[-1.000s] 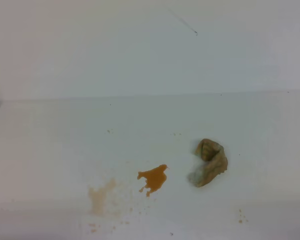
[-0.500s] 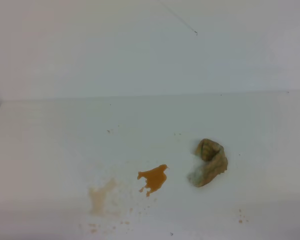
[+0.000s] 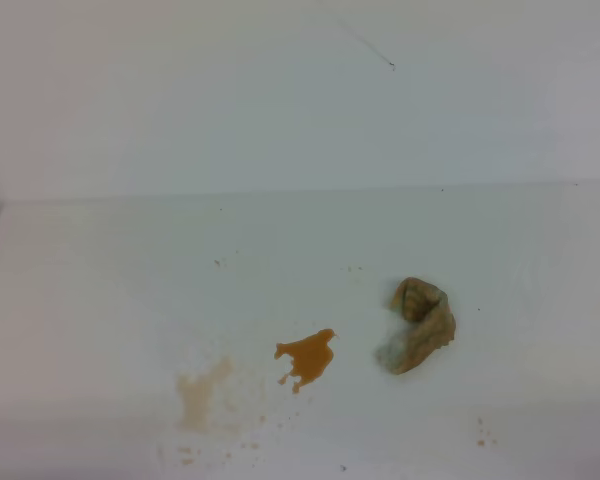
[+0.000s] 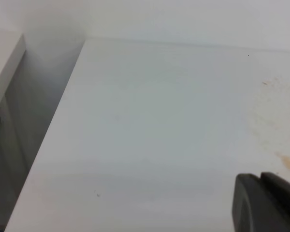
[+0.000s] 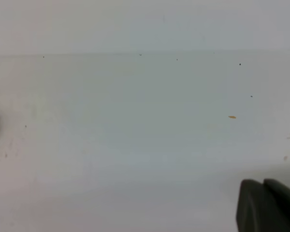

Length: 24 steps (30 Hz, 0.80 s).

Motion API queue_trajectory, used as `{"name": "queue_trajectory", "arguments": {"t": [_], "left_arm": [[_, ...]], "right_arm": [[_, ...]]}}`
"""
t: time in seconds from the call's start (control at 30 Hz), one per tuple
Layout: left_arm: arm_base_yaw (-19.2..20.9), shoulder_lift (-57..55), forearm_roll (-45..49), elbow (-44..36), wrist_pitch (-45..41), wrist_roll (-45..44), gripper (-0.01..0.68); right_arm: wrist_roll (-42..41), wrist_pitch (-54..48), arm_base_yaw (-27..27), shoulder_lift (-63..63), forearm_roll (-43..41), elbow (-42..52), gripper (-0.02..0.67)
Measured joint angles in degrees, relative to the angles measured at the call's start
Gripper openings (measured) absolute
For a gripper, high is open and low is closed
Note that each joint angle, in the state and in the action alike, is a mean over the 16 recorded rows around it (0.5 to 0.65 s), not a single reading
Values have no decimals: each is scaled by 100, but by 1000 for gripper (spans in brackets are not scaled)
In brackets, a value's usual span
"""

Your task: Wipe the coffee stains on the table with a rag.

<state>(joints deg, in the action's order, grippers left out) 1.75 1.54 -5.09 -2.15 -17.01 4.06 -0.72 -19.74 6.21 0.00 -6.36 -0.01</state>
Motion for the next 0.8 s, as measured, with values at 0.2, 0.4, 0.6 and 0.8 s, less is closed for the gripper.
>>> {"name": "queue_trajectory", "arguments": {"t": [0.2, 0.4, 0.6, 0.8], "left_arm": [[0, 0, 0, 0, 0, 0, 1], [0, 0, 0, 0, 0, 0, 1], [0, 0, 0, 0, 0, 0, 1], [0, 0, 0, 0, 0, 0, 1]], "right_arm": [[0, 0, 0, 0, 0, -1, -3], [0, 0, 0, 0, 0, -1, -3], [0, 0, 0, 0, 0, -1, -3], [0, 0, 0, -10, 0, -1, -3]]}}
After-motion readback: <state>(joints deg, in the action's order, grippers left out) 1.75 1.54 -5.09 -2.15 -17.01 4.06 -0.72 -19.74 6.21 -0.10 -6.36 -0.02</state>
